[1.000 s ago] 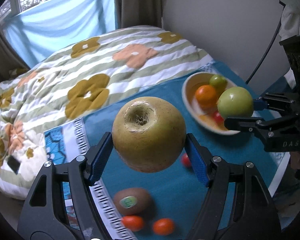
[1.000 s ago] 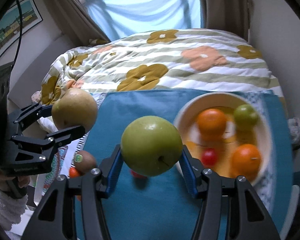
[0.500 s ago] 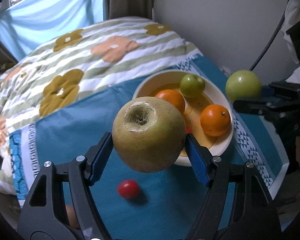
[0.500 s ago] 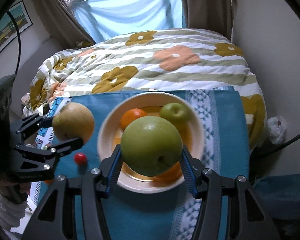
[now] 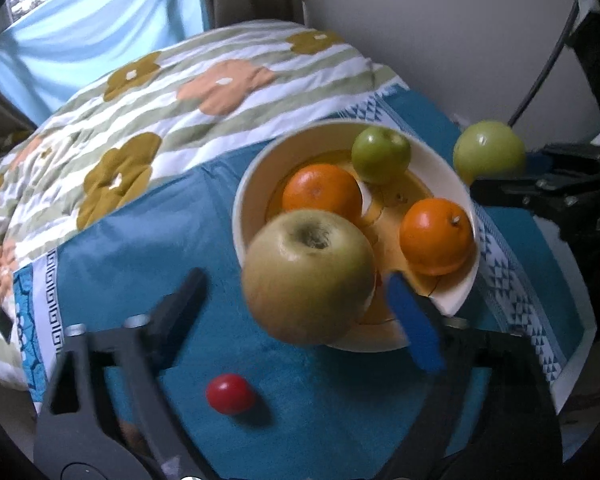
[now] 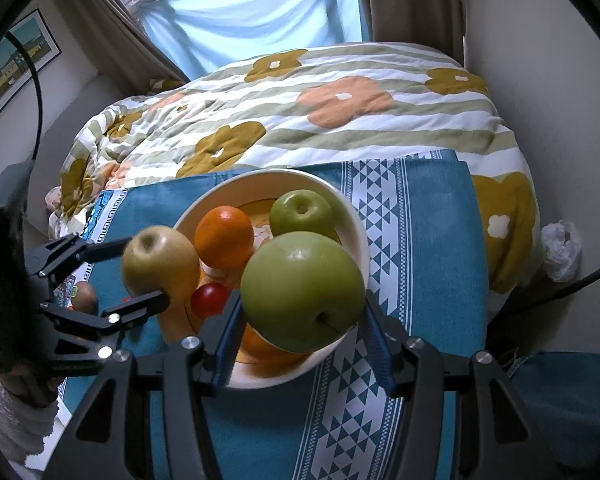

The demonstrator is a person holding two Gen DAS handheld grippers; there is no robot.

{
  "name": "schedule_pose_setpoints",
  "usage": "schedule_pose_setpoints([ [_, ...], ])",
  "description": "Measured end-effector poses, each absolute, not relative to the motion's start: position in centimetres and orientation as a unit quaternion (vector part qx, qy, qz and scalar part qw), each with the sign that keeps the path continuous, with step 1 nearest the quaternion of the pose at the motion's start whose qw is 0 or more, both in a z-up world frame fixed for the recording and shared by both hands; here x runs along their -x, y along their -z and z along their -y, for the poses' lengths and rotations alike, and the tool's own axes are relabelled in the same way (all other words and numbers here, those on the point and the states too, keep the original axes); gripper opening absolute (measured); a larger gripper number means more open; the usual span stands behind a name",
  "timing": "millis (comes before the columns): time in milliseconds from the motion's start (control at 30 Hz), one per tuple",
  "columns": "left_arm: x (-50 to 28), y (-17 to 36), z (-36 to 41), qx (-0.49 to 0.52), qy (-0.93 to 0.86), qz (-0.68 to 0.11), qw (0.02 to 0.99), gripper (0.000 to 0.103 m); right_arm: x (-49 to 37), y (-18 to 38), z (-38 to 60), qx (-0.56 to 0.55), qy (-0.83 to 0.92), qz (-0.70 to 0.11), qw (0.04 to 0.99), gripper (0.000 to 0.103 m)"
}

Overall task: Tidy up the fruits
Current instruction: 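Open left gripper to drop the yellow apple into the bowl, then lower the green apple into the bowl and open right gripper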

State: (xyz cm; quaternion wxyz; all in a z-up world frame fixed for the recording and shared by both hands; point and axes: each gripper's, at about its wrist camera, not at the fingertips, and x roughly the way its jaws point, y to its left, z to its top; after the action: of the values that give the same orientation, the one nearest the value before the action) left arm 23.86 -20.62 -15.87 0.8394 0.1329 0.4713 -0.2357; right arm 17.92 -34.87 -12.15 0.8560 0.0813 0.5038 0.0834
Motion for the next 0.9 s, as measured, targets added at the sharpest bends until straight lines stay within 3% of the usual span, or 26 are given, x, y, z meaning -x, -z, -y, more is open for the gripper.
schedule_pose_setpoints([
  [900,-23.0,15.0,16.6,-0.108,0.185,-0.482,0.85,0.103,-21.3,14.9,34.3,-0.076,-0.091,-0.538,0.834,0.052],
])
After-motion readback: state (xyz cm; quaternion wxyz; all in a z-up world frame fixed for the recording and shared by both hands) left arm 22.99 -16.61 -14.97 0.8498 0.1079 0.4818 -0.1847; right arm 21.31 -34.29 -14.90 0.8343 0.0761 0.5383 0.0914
